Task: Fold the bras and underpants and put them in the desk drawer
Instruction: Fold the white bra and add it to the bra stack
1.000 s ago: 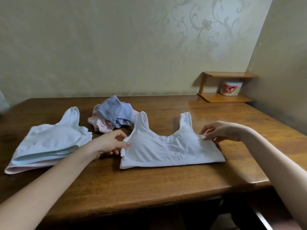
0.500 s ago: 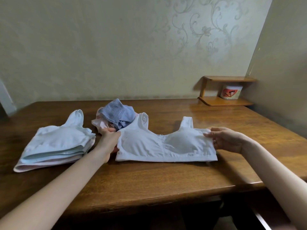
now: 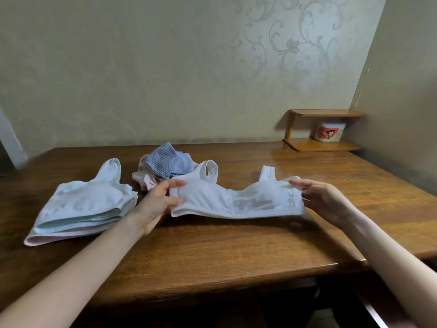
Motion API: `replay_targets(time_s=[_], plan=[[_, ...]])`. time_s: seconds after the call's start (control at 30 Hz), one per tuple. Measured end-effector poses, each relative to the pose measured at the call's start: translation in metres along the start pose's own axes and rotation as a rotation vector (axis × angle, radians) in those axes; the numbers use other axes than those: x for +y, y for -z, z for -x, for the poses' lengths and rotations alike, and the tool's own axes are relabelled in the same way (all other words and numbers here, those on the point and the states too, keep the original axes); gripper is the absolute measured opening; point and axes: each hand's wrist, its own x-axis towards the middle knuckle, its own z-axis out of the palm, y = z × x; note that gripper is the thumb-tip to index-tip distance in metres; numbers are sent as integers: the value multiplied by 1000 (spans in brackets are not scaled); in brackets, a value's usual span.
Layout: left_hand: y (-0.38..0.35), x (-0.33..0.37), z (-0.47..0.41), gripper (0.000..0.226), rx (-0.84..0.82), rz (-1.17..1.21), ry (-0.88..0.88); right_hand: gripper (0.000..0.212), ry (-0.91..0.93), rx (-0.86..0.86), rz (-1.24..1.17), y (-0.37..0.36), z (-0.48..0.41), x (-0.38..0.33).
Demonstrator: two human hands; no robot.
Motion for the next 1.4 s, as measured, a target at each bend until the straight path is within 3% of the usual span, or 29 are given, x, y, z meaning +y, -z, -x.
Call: replay_targets(time_s=[0.07, 0.13, 0.23, 0.3, 0.37, 0.47, 0.57, 0.63, 0.7, 0.8, 0.93, 1.03, 1.13, 1.23, 1.3, 1.4], plan=[[1, -3, -1, 36, 56, -30, -10, 54, 43, -53, 73, 0, 3, 1], [4, -7, -3, 37, 65, -103, -16, 60, 155, -52, 303, -4, 6, 7], [7, -14, -6, 47, 120, -509, -217, 48, 470, 85, 796, -12, 3, 19], [9, -16, -3, 47, 106, -645, -420, 28, 634, 173, 914, -13, -1, 26], [13, -14, 1, 46, 23, -626, -494, 11, 720, 233, 928, -12, -2, 25], [24, -11, 0, 50, -72, -734, -518, 14, 690, 190, 735, -12, 0, 14], [25, -2, -6, 46, 55, -935, -737, 20, 627, 113, 590, -13, 2, -8], [21, 15, -6, 33, 193, -905, -899, 29, 609, 61, 575, -14, 2, -27], [16, 37, -6, 20, 293, -808, -945, 25, 596, 38, 474, -16, 2, -49], [7, 70, -10, 9, 343, -590, -789, 17, 518, 74, 287, -20, -4, -79], [-6, 89, -27, 38, 492, -880, -574, 30, 362, 239, 445, -33, -27, -90], [-20, 93, -31, 48, 473, -952, -461, 18, 368, 332, 534, -53, -31, -91], [-37, 102, -27, 43, 302, -603, -340, 13, 378, 315, 502, -79, -29, -100], [-43, 113, -16, 31, 135, -179, -197, 26, 287, 135, 329, -97, -27, -106], [-31, 114, -13, 23, 138, -117, -154, 30, 222, 81, 203, -89, -28, -112], [6, 98, -16, 17, 227, -120, -9, 17, 40, -11, 91, -57, -32, -116]])
